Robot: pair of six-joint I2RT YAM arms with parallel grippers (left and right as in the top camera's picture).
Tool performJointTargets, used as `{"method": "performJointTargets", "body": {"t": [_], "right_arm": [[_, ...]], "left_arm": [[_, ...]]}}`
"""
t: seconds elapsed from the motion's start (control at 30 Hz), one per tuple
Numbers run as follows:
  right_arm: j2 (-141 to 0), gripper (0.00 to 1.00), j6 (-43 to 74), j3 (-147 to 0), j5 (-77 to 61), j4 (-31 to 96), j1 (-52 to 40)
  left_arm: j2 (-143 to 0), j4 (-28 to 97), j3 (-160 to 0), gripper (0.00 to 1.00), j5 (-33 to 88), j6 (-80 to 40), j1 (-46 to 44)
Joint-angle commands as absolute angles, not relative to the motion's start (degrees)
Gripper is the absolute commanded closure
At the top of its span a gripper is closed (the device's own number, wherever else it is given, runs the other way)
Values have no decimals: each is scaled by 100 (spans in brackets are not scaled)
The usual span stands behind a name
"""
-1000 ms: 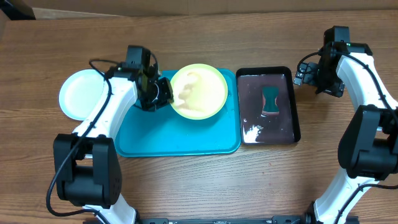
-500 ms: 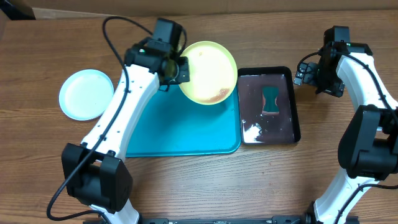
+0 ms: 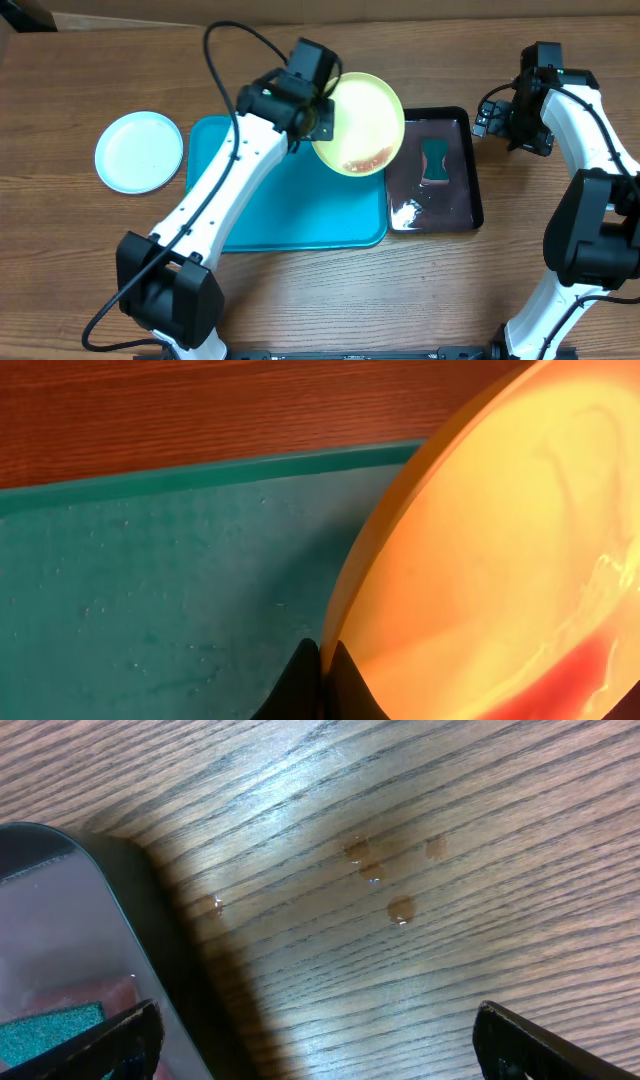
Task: Clean dirty plates on tray and stack at the side
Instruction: 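Lift the yellow plate with the left gripper and tilt it over the black tray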
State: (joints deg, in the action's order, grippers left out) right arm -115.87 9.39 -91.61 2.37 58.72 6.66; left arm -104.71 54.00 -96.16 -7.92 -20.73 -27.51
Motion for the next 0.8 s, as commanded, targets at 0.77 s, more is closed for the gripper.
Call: {"method": "performJointTargets", "body": {"t": [0.77], "right_arm": [[-11456,0,965,-9262,250,5857,650]], "left_arm": [[-10488,4558,-9793,96,-4685,-1026,-5347]]}}
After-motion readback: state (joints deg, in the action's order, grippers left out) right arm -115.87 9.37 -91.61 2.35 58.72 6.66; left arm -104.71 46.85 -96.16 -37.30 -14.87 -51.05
